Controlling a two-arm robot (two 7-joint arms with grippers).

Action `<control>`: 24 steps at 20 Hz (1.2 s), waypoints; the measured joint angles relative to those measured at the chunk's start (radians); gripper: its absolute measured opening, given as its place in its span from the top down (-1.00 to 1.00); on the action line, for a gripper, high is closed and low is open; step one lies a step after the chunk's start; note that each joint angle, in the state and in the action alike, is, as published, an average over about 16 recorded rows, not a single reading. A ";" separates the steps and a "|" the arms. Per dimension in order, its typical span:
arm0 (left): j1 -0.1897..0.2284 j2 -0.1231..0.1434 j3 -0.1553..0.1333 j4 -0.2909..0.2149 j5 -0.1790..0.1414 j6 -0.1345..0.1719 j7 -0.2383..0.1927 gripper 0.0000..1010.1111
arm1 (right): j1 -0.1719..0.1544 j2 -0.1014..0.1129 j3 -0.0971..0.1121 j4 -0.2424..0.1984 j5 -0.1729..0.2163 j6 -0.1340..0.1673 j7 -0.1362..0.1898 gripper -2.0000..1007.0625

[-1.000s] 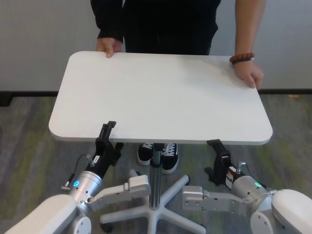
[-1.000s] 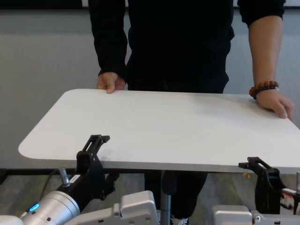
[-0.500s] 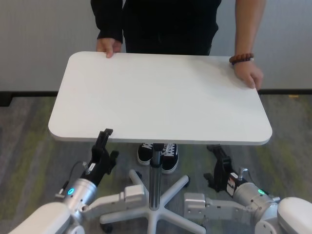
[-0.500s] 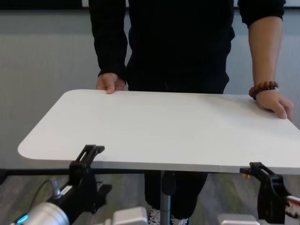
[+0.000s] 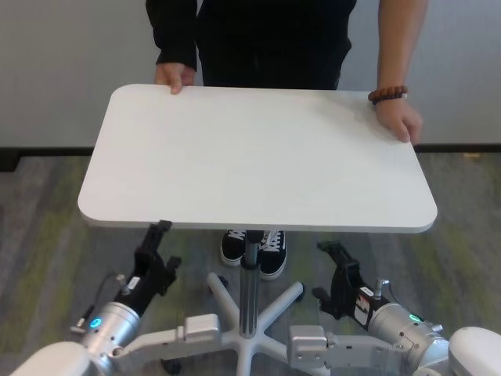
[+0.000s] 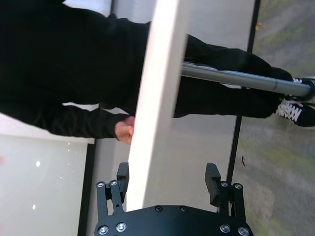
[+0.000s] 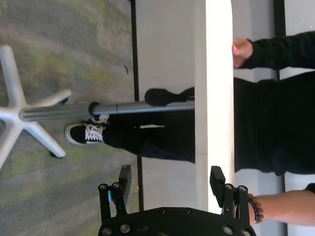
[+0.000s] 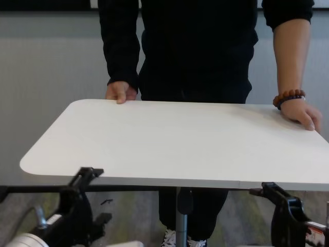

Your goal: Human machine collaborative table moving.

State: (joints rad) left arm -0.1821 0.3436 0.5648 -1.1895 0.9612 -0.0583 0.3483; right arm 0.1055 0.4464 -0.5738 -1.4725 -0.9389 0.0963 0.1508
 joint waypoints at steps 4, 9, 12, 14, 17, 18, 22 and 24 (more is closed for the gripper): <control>0.039 0.028 -0.029 -0.087 -0.049 -0.032 -0.043 -0.98 | -0.011 0.008 -0.002 -0.029 0.012 -0.017 0.001 -0.99; 0.073 0.053 -0.069 -0.178 -0.134 -0.092 -0.103 -0.98 | -0.024 0.016 0.001 -0.065 0.030 -0.037 -0.003 -0.99; 0.086 0.062 -0.091 -0.217 -0.190 -0.133 -0.144 -0.98 | -0.029 0.020 0.005 -0.082 0.044 -0.053 -0.010 -0.99; 0.091 0.067 -0.104 -0.235 -0.228 -0.160 -0.173 -0.98 | -0.032 0.021 0.008 -0.091 0.056 -0.067 -0.016 -0.99; 0.095 0.070 -0.122 -0.248 -0.286 -0.196 -0.215 -0.98 | -0.036 0.023 0.015 -0.100 0.078 -0.093 -0.027 -0.99; 0.096 0.071 -0.128 -0.250 -0.304 -0.206 -0.227 -0.98 | -0.038 0.024 0.017 -0.101 0.086 -0.102 -0.030 -0.99; 0.098 0.072 -0.153 -0.253 -0.369 -0.240 -0.268 -0.98 | -0.041 0.025 0.027 -0.101 0.120 -0.142 -0.044 -0.99; 0.098 0.070 -0.163 -0.252 -0.393 -0.252 -0.284 -0.98 | -0.042 0.025 0.034 -0.098 0.141 -0.164 -0.052 -0.99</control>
State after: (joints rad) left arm -0.0843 0.4139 0.4015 -1.4419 0.5682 -0.3107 0.0643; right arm 0.0638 0.4713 -0.5401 -1.5709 -0.7984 -0.0682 0.0993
